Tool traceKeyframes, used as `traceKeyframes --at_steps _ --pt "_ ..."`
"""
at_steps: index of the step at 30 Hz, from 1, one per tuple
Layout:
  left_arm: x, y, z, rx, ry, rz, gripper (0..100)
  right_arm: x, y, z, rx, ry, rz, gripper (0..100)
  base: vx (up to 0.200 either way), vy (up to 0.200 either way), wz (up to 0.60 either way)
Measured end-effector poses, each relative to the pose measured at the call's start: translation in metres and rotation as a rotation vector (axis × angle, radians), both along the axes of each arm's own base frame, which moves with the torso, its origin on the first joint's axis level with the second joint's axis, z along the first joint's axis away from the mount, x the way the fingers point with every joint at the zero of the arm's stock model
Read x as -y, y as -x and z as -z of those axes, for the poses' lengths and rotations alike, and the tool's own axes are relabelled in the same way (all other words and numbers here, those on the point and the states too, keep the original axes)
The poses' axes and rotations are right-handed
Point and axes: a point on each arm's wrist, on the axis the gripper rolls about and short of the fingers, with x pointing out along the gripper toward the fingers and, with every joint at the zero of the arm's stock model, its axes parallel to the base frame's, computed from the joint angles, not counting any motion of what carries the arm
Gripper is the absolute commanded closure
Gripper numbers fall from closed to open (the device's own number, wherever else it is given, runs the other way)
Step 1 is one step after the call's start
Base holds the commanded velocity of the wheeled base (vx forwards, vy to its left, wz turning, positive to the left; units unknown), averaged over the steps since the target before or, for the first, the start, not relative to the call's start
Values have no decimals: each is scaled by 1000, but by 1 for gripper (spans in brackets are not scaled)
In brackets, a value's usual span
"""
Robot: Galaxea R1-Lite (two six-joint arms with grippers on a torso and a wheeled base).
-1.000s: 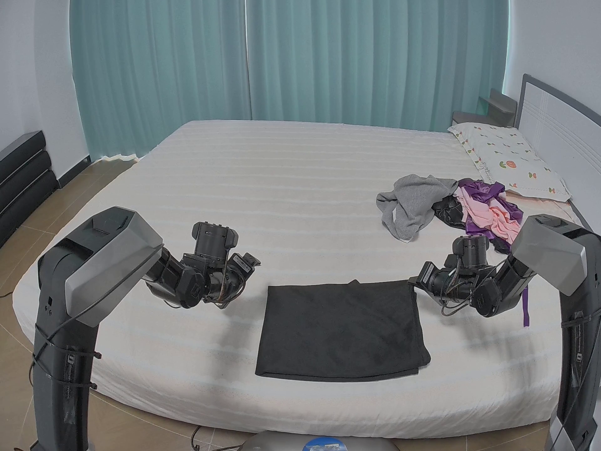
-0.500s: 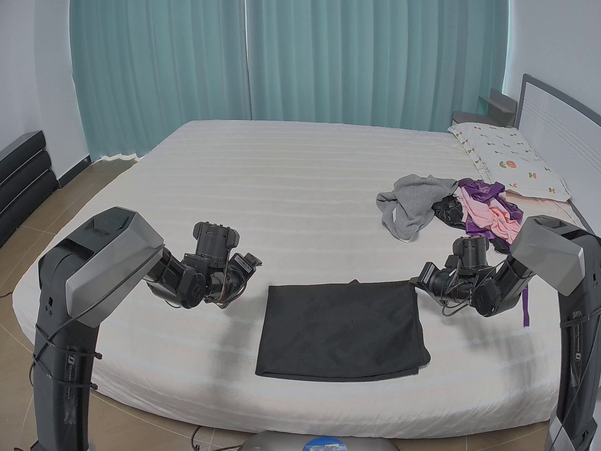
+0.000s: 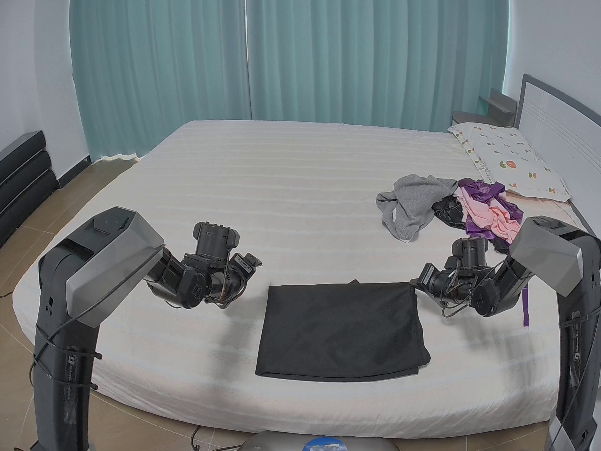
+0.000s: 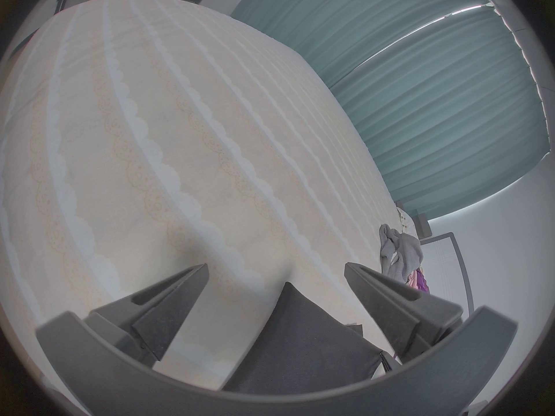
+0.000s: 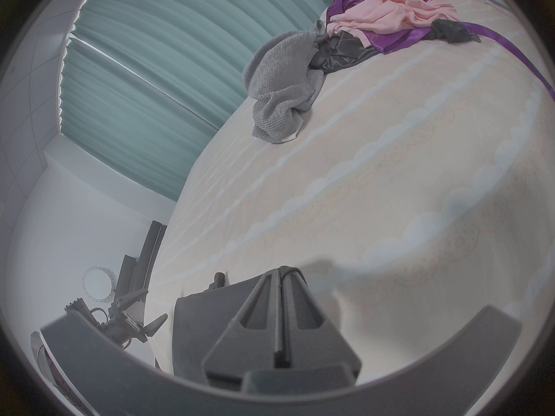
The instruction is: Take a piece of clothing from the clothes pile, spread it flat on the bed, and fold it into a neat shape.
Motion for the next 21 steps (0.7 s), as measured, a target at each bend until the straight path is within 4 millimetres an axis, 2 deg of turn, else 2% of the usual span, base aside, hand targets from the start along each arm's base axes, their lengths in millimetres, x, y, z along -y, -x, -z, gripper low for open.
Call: traceKeyframes --at_steps 10,11,21 --pt "0 0 0 -1 0 0 0 1 -1 2 -1 2 4 100 0 0 0" --pt "0 0 0 -1 0 -1 0 2 -1 2 -2 3 4 0 0 0 0" --pt "0 0 0 -2 1 0 0 4 1 3 -5 2 7 0 0 0 0"
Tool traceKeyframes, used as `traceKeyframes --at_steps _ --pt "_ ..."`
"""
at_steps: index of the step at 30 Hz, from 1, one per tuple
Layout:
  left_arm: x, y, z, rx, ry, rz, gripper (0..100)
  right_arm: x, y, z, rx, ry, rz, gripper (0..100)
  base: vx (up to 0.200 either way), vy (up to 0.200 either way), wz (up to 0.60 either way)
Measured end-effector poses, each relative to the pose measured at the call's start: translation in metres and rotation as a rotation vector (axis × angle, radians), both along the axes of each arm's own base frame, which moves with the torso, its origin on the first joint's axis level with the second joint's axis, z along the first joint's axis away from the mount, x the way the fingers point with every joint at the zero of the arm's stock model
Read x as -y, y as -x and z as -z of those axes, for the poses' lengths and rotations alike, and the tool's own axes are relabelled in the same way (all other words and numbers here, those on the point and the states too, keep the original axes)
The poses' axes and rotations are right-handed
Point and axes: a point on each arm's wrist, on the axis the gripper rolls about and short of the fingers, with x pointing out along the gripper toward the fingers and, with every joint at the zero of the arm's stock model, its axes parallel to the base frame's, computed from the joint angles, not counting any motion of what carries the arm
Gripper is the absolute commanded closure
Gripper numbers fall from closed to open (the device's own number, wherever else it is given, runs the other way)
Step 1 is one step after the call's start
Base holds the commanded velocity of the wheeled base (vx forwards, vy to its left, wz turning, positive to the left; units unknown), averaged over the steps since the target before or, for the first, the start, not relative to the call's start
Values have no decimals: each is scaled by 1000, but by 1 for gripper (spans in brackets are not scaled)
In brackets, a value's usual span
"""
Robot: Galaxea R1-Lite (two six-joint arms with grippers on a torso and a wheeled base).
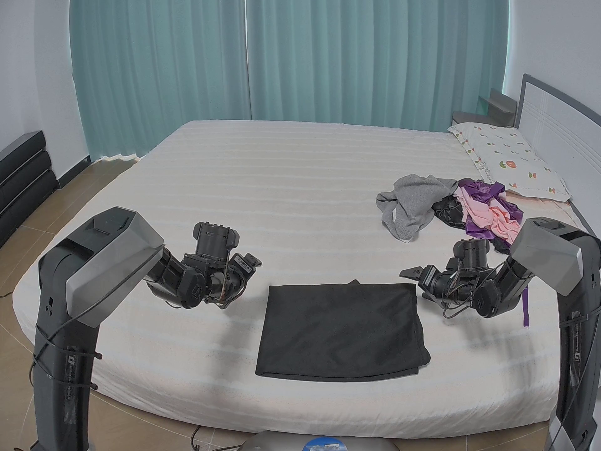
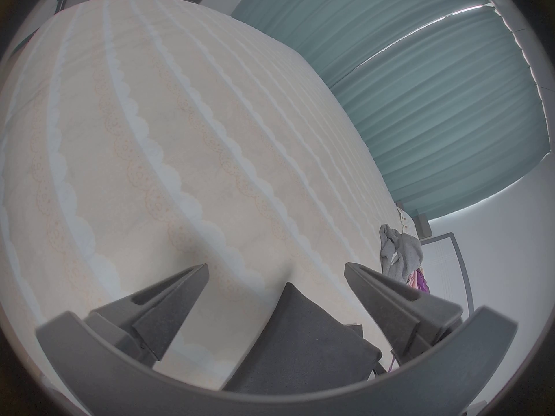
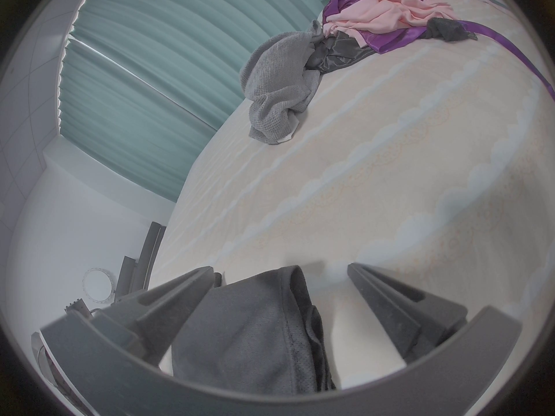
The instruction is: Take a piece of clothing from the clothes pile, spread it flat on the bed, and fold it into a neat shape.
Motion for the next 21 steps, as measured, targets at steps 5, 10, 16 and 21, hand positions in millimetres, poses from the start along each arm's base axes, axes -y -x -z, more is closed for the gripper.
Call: traceKeyframes --at_steps 5,10,16,21 --pt "-2 1 1 -8 6 1 0 4 4 -5 -14 -50 30 0 0 0 0" --pt "-4 10 3 -31 36 53 0 9 7 -15 19 -168 101 0 0 0 0" --pt "-9 34 3 8 106 202 0 15 15 -20 49 -240 143 0 0 0 0" --pt "-16 56 5 63 65 340 0 17 19 -21 51 -265 157 0 0 0 0"
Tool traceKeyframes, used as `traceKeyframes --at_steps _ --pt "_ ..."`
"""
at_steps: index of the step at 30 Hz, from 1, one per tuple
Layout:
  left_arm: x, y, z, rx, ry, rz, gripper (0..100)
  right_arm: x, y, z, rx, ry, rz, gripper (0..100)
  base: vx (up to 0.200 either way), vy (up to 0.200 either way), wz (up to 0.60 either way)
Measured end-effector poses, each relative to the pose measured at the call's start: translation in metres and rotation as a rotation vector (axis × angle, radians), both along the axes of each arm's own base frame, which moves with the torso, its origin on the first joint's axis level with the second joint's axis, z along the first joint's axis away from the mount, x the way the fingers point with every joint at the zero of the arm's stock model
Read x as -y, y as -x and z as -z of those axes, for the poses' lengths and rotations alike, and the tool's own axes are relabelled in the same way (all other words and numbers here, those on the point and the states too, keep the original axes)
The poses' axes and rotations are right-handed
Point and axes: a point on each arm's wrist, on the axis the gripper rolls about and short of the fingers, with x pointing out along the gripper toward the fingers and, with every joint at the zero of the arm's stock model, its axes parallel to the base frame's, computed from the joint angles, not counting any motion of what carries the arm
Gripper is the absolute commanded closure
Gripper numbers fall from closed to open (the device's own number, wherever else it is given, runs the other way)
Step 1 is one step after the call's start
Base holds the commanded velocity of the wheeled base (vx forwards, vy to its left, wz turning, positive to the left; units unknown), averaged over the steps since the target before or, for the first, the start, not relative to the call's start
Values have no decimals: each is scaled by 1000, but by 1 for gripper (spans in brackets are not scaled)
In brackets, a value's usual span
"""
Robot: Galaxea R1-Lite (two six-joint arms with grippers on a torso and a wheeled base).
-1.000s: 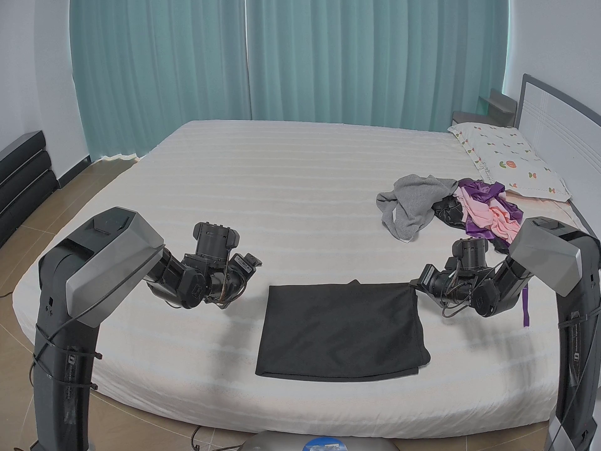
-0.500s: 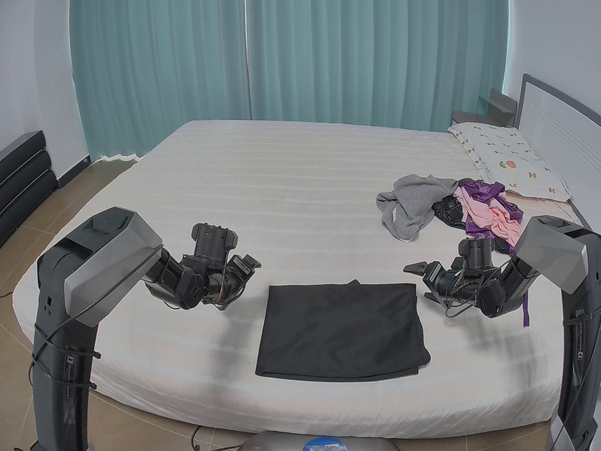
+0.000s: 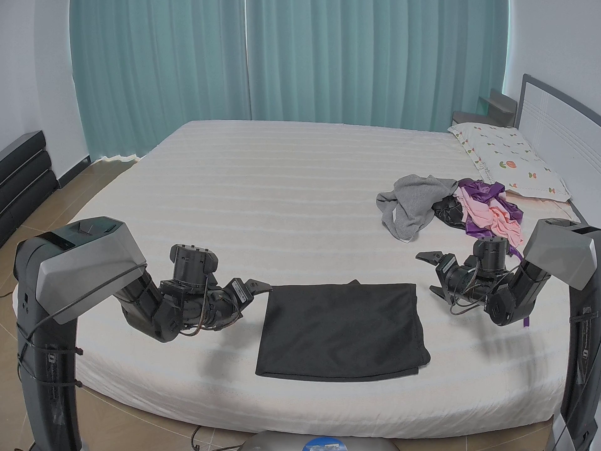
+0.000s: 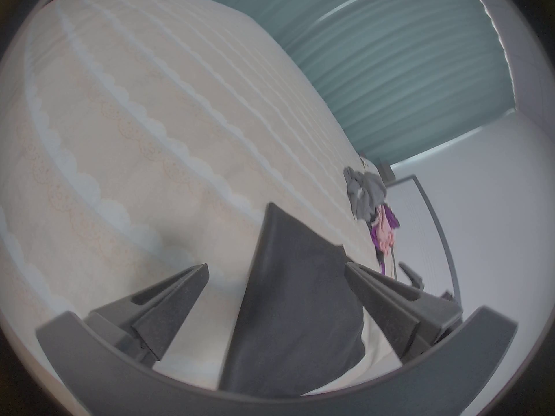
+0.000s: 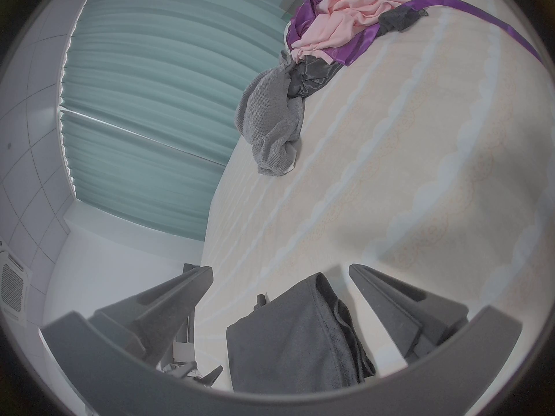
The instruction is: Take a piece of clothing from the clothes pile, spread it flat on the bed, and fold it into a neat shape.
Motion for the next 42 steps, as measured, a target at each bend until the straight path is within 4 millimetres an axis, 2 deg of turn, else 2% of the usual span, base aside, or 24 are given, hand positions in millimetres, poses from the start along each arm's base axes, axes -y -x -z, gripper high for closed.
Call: traceKeyframes --at_steps 5,12,19,35,36,42 --pt "3 10 3 57 -80 115 0 1 3 0 6 -7 4 0 0 0 0" --pt "18 8 10 84 -102 168 0 0 6 0 26 -10 0 0 0 0 0" --pt "33 0 19 98 -125 163 0 -1 8 2 21 -9 -3 0 0 0 0" --pt "38 -1 28 86 -130 174 0 -1 8 2 20 -10 -3 0 0 0 0" --pt "38 -1 28 86 -130 174 100 -1 8 2 20 -9 -2 0 0 0 0" --pt "38 -1 29 82 -131 172 100 -1 8 2 19 -10 -2 0 0 0 0"
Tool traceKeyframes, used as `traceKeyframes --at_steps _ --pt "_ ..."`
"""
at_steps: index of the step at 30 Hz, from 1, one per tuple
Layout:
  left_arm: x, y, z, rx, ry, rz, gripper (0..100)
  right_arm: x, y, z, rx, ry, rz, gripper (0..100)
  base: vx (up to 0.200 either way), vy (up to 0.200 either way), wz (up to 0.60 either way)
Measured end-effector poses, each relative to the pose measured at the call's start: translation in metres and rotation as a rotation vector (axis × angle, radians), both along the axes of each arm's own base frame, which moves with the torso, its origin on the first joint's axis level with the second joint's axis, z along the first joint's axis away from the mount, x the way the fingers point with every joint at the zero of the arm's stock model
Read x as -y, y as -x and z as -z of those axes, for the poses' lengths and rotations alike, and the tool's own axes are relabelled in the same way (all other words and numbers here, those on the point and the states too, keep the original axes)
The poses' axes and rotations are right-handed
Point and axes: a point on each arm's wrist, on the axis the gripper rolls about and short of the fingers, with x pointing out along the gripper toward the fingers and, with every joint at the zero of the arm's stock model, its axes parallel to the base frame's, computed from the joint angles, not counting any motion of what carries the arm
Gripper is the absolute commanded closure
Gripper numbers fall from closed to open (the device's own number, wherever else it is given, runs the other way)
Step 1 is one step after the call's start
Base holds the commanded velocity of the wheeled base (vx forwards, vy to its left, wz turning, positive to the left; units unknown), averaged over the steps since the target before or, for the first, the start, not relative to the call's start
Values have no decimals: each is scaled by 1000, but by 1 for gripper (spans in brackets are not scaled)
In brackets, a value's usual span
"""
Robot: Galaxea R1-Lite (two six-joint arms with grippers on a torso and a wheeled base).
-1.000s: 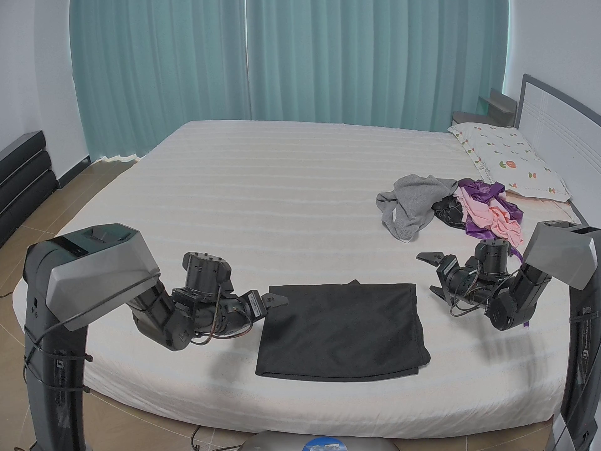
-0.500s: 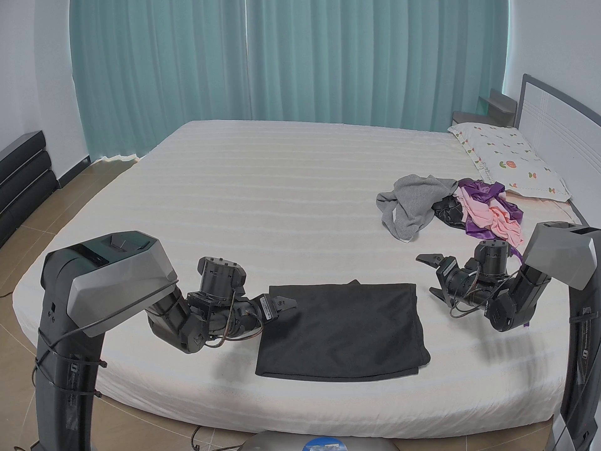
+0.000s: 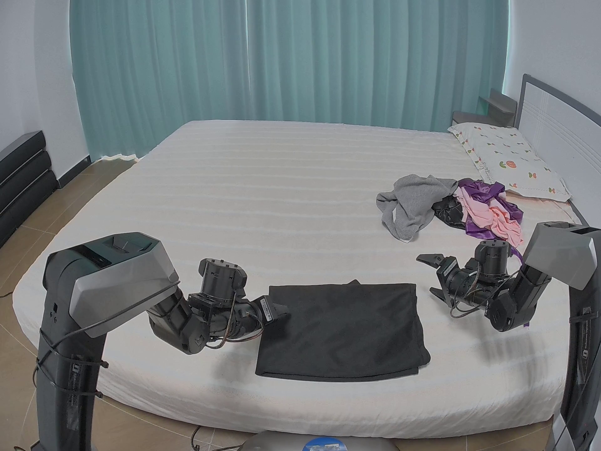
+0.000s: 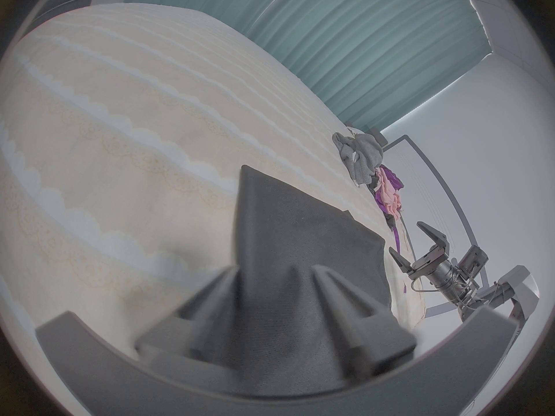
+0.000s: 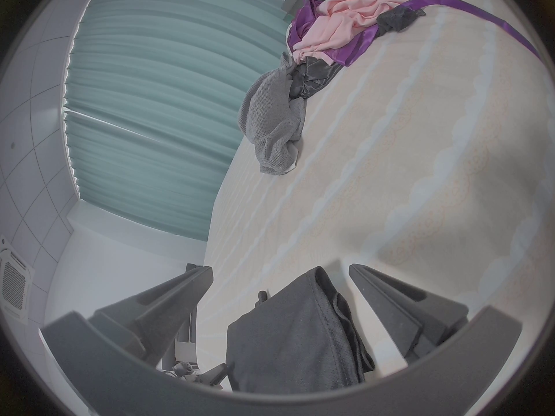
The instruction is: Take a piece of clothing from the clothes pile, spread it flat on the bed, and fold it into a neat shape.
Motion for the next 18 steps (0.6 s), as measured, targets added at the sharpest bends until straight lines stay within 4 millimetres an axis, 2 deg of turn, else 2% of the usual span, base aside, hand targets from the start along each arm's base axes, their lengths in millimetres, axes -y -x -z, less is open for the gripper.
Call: traceKeyframes --at_steps 18 --pt "-3 1 1 -3 -16 -29 100 2 0 -1 0 -3 5 0 0 0 0"
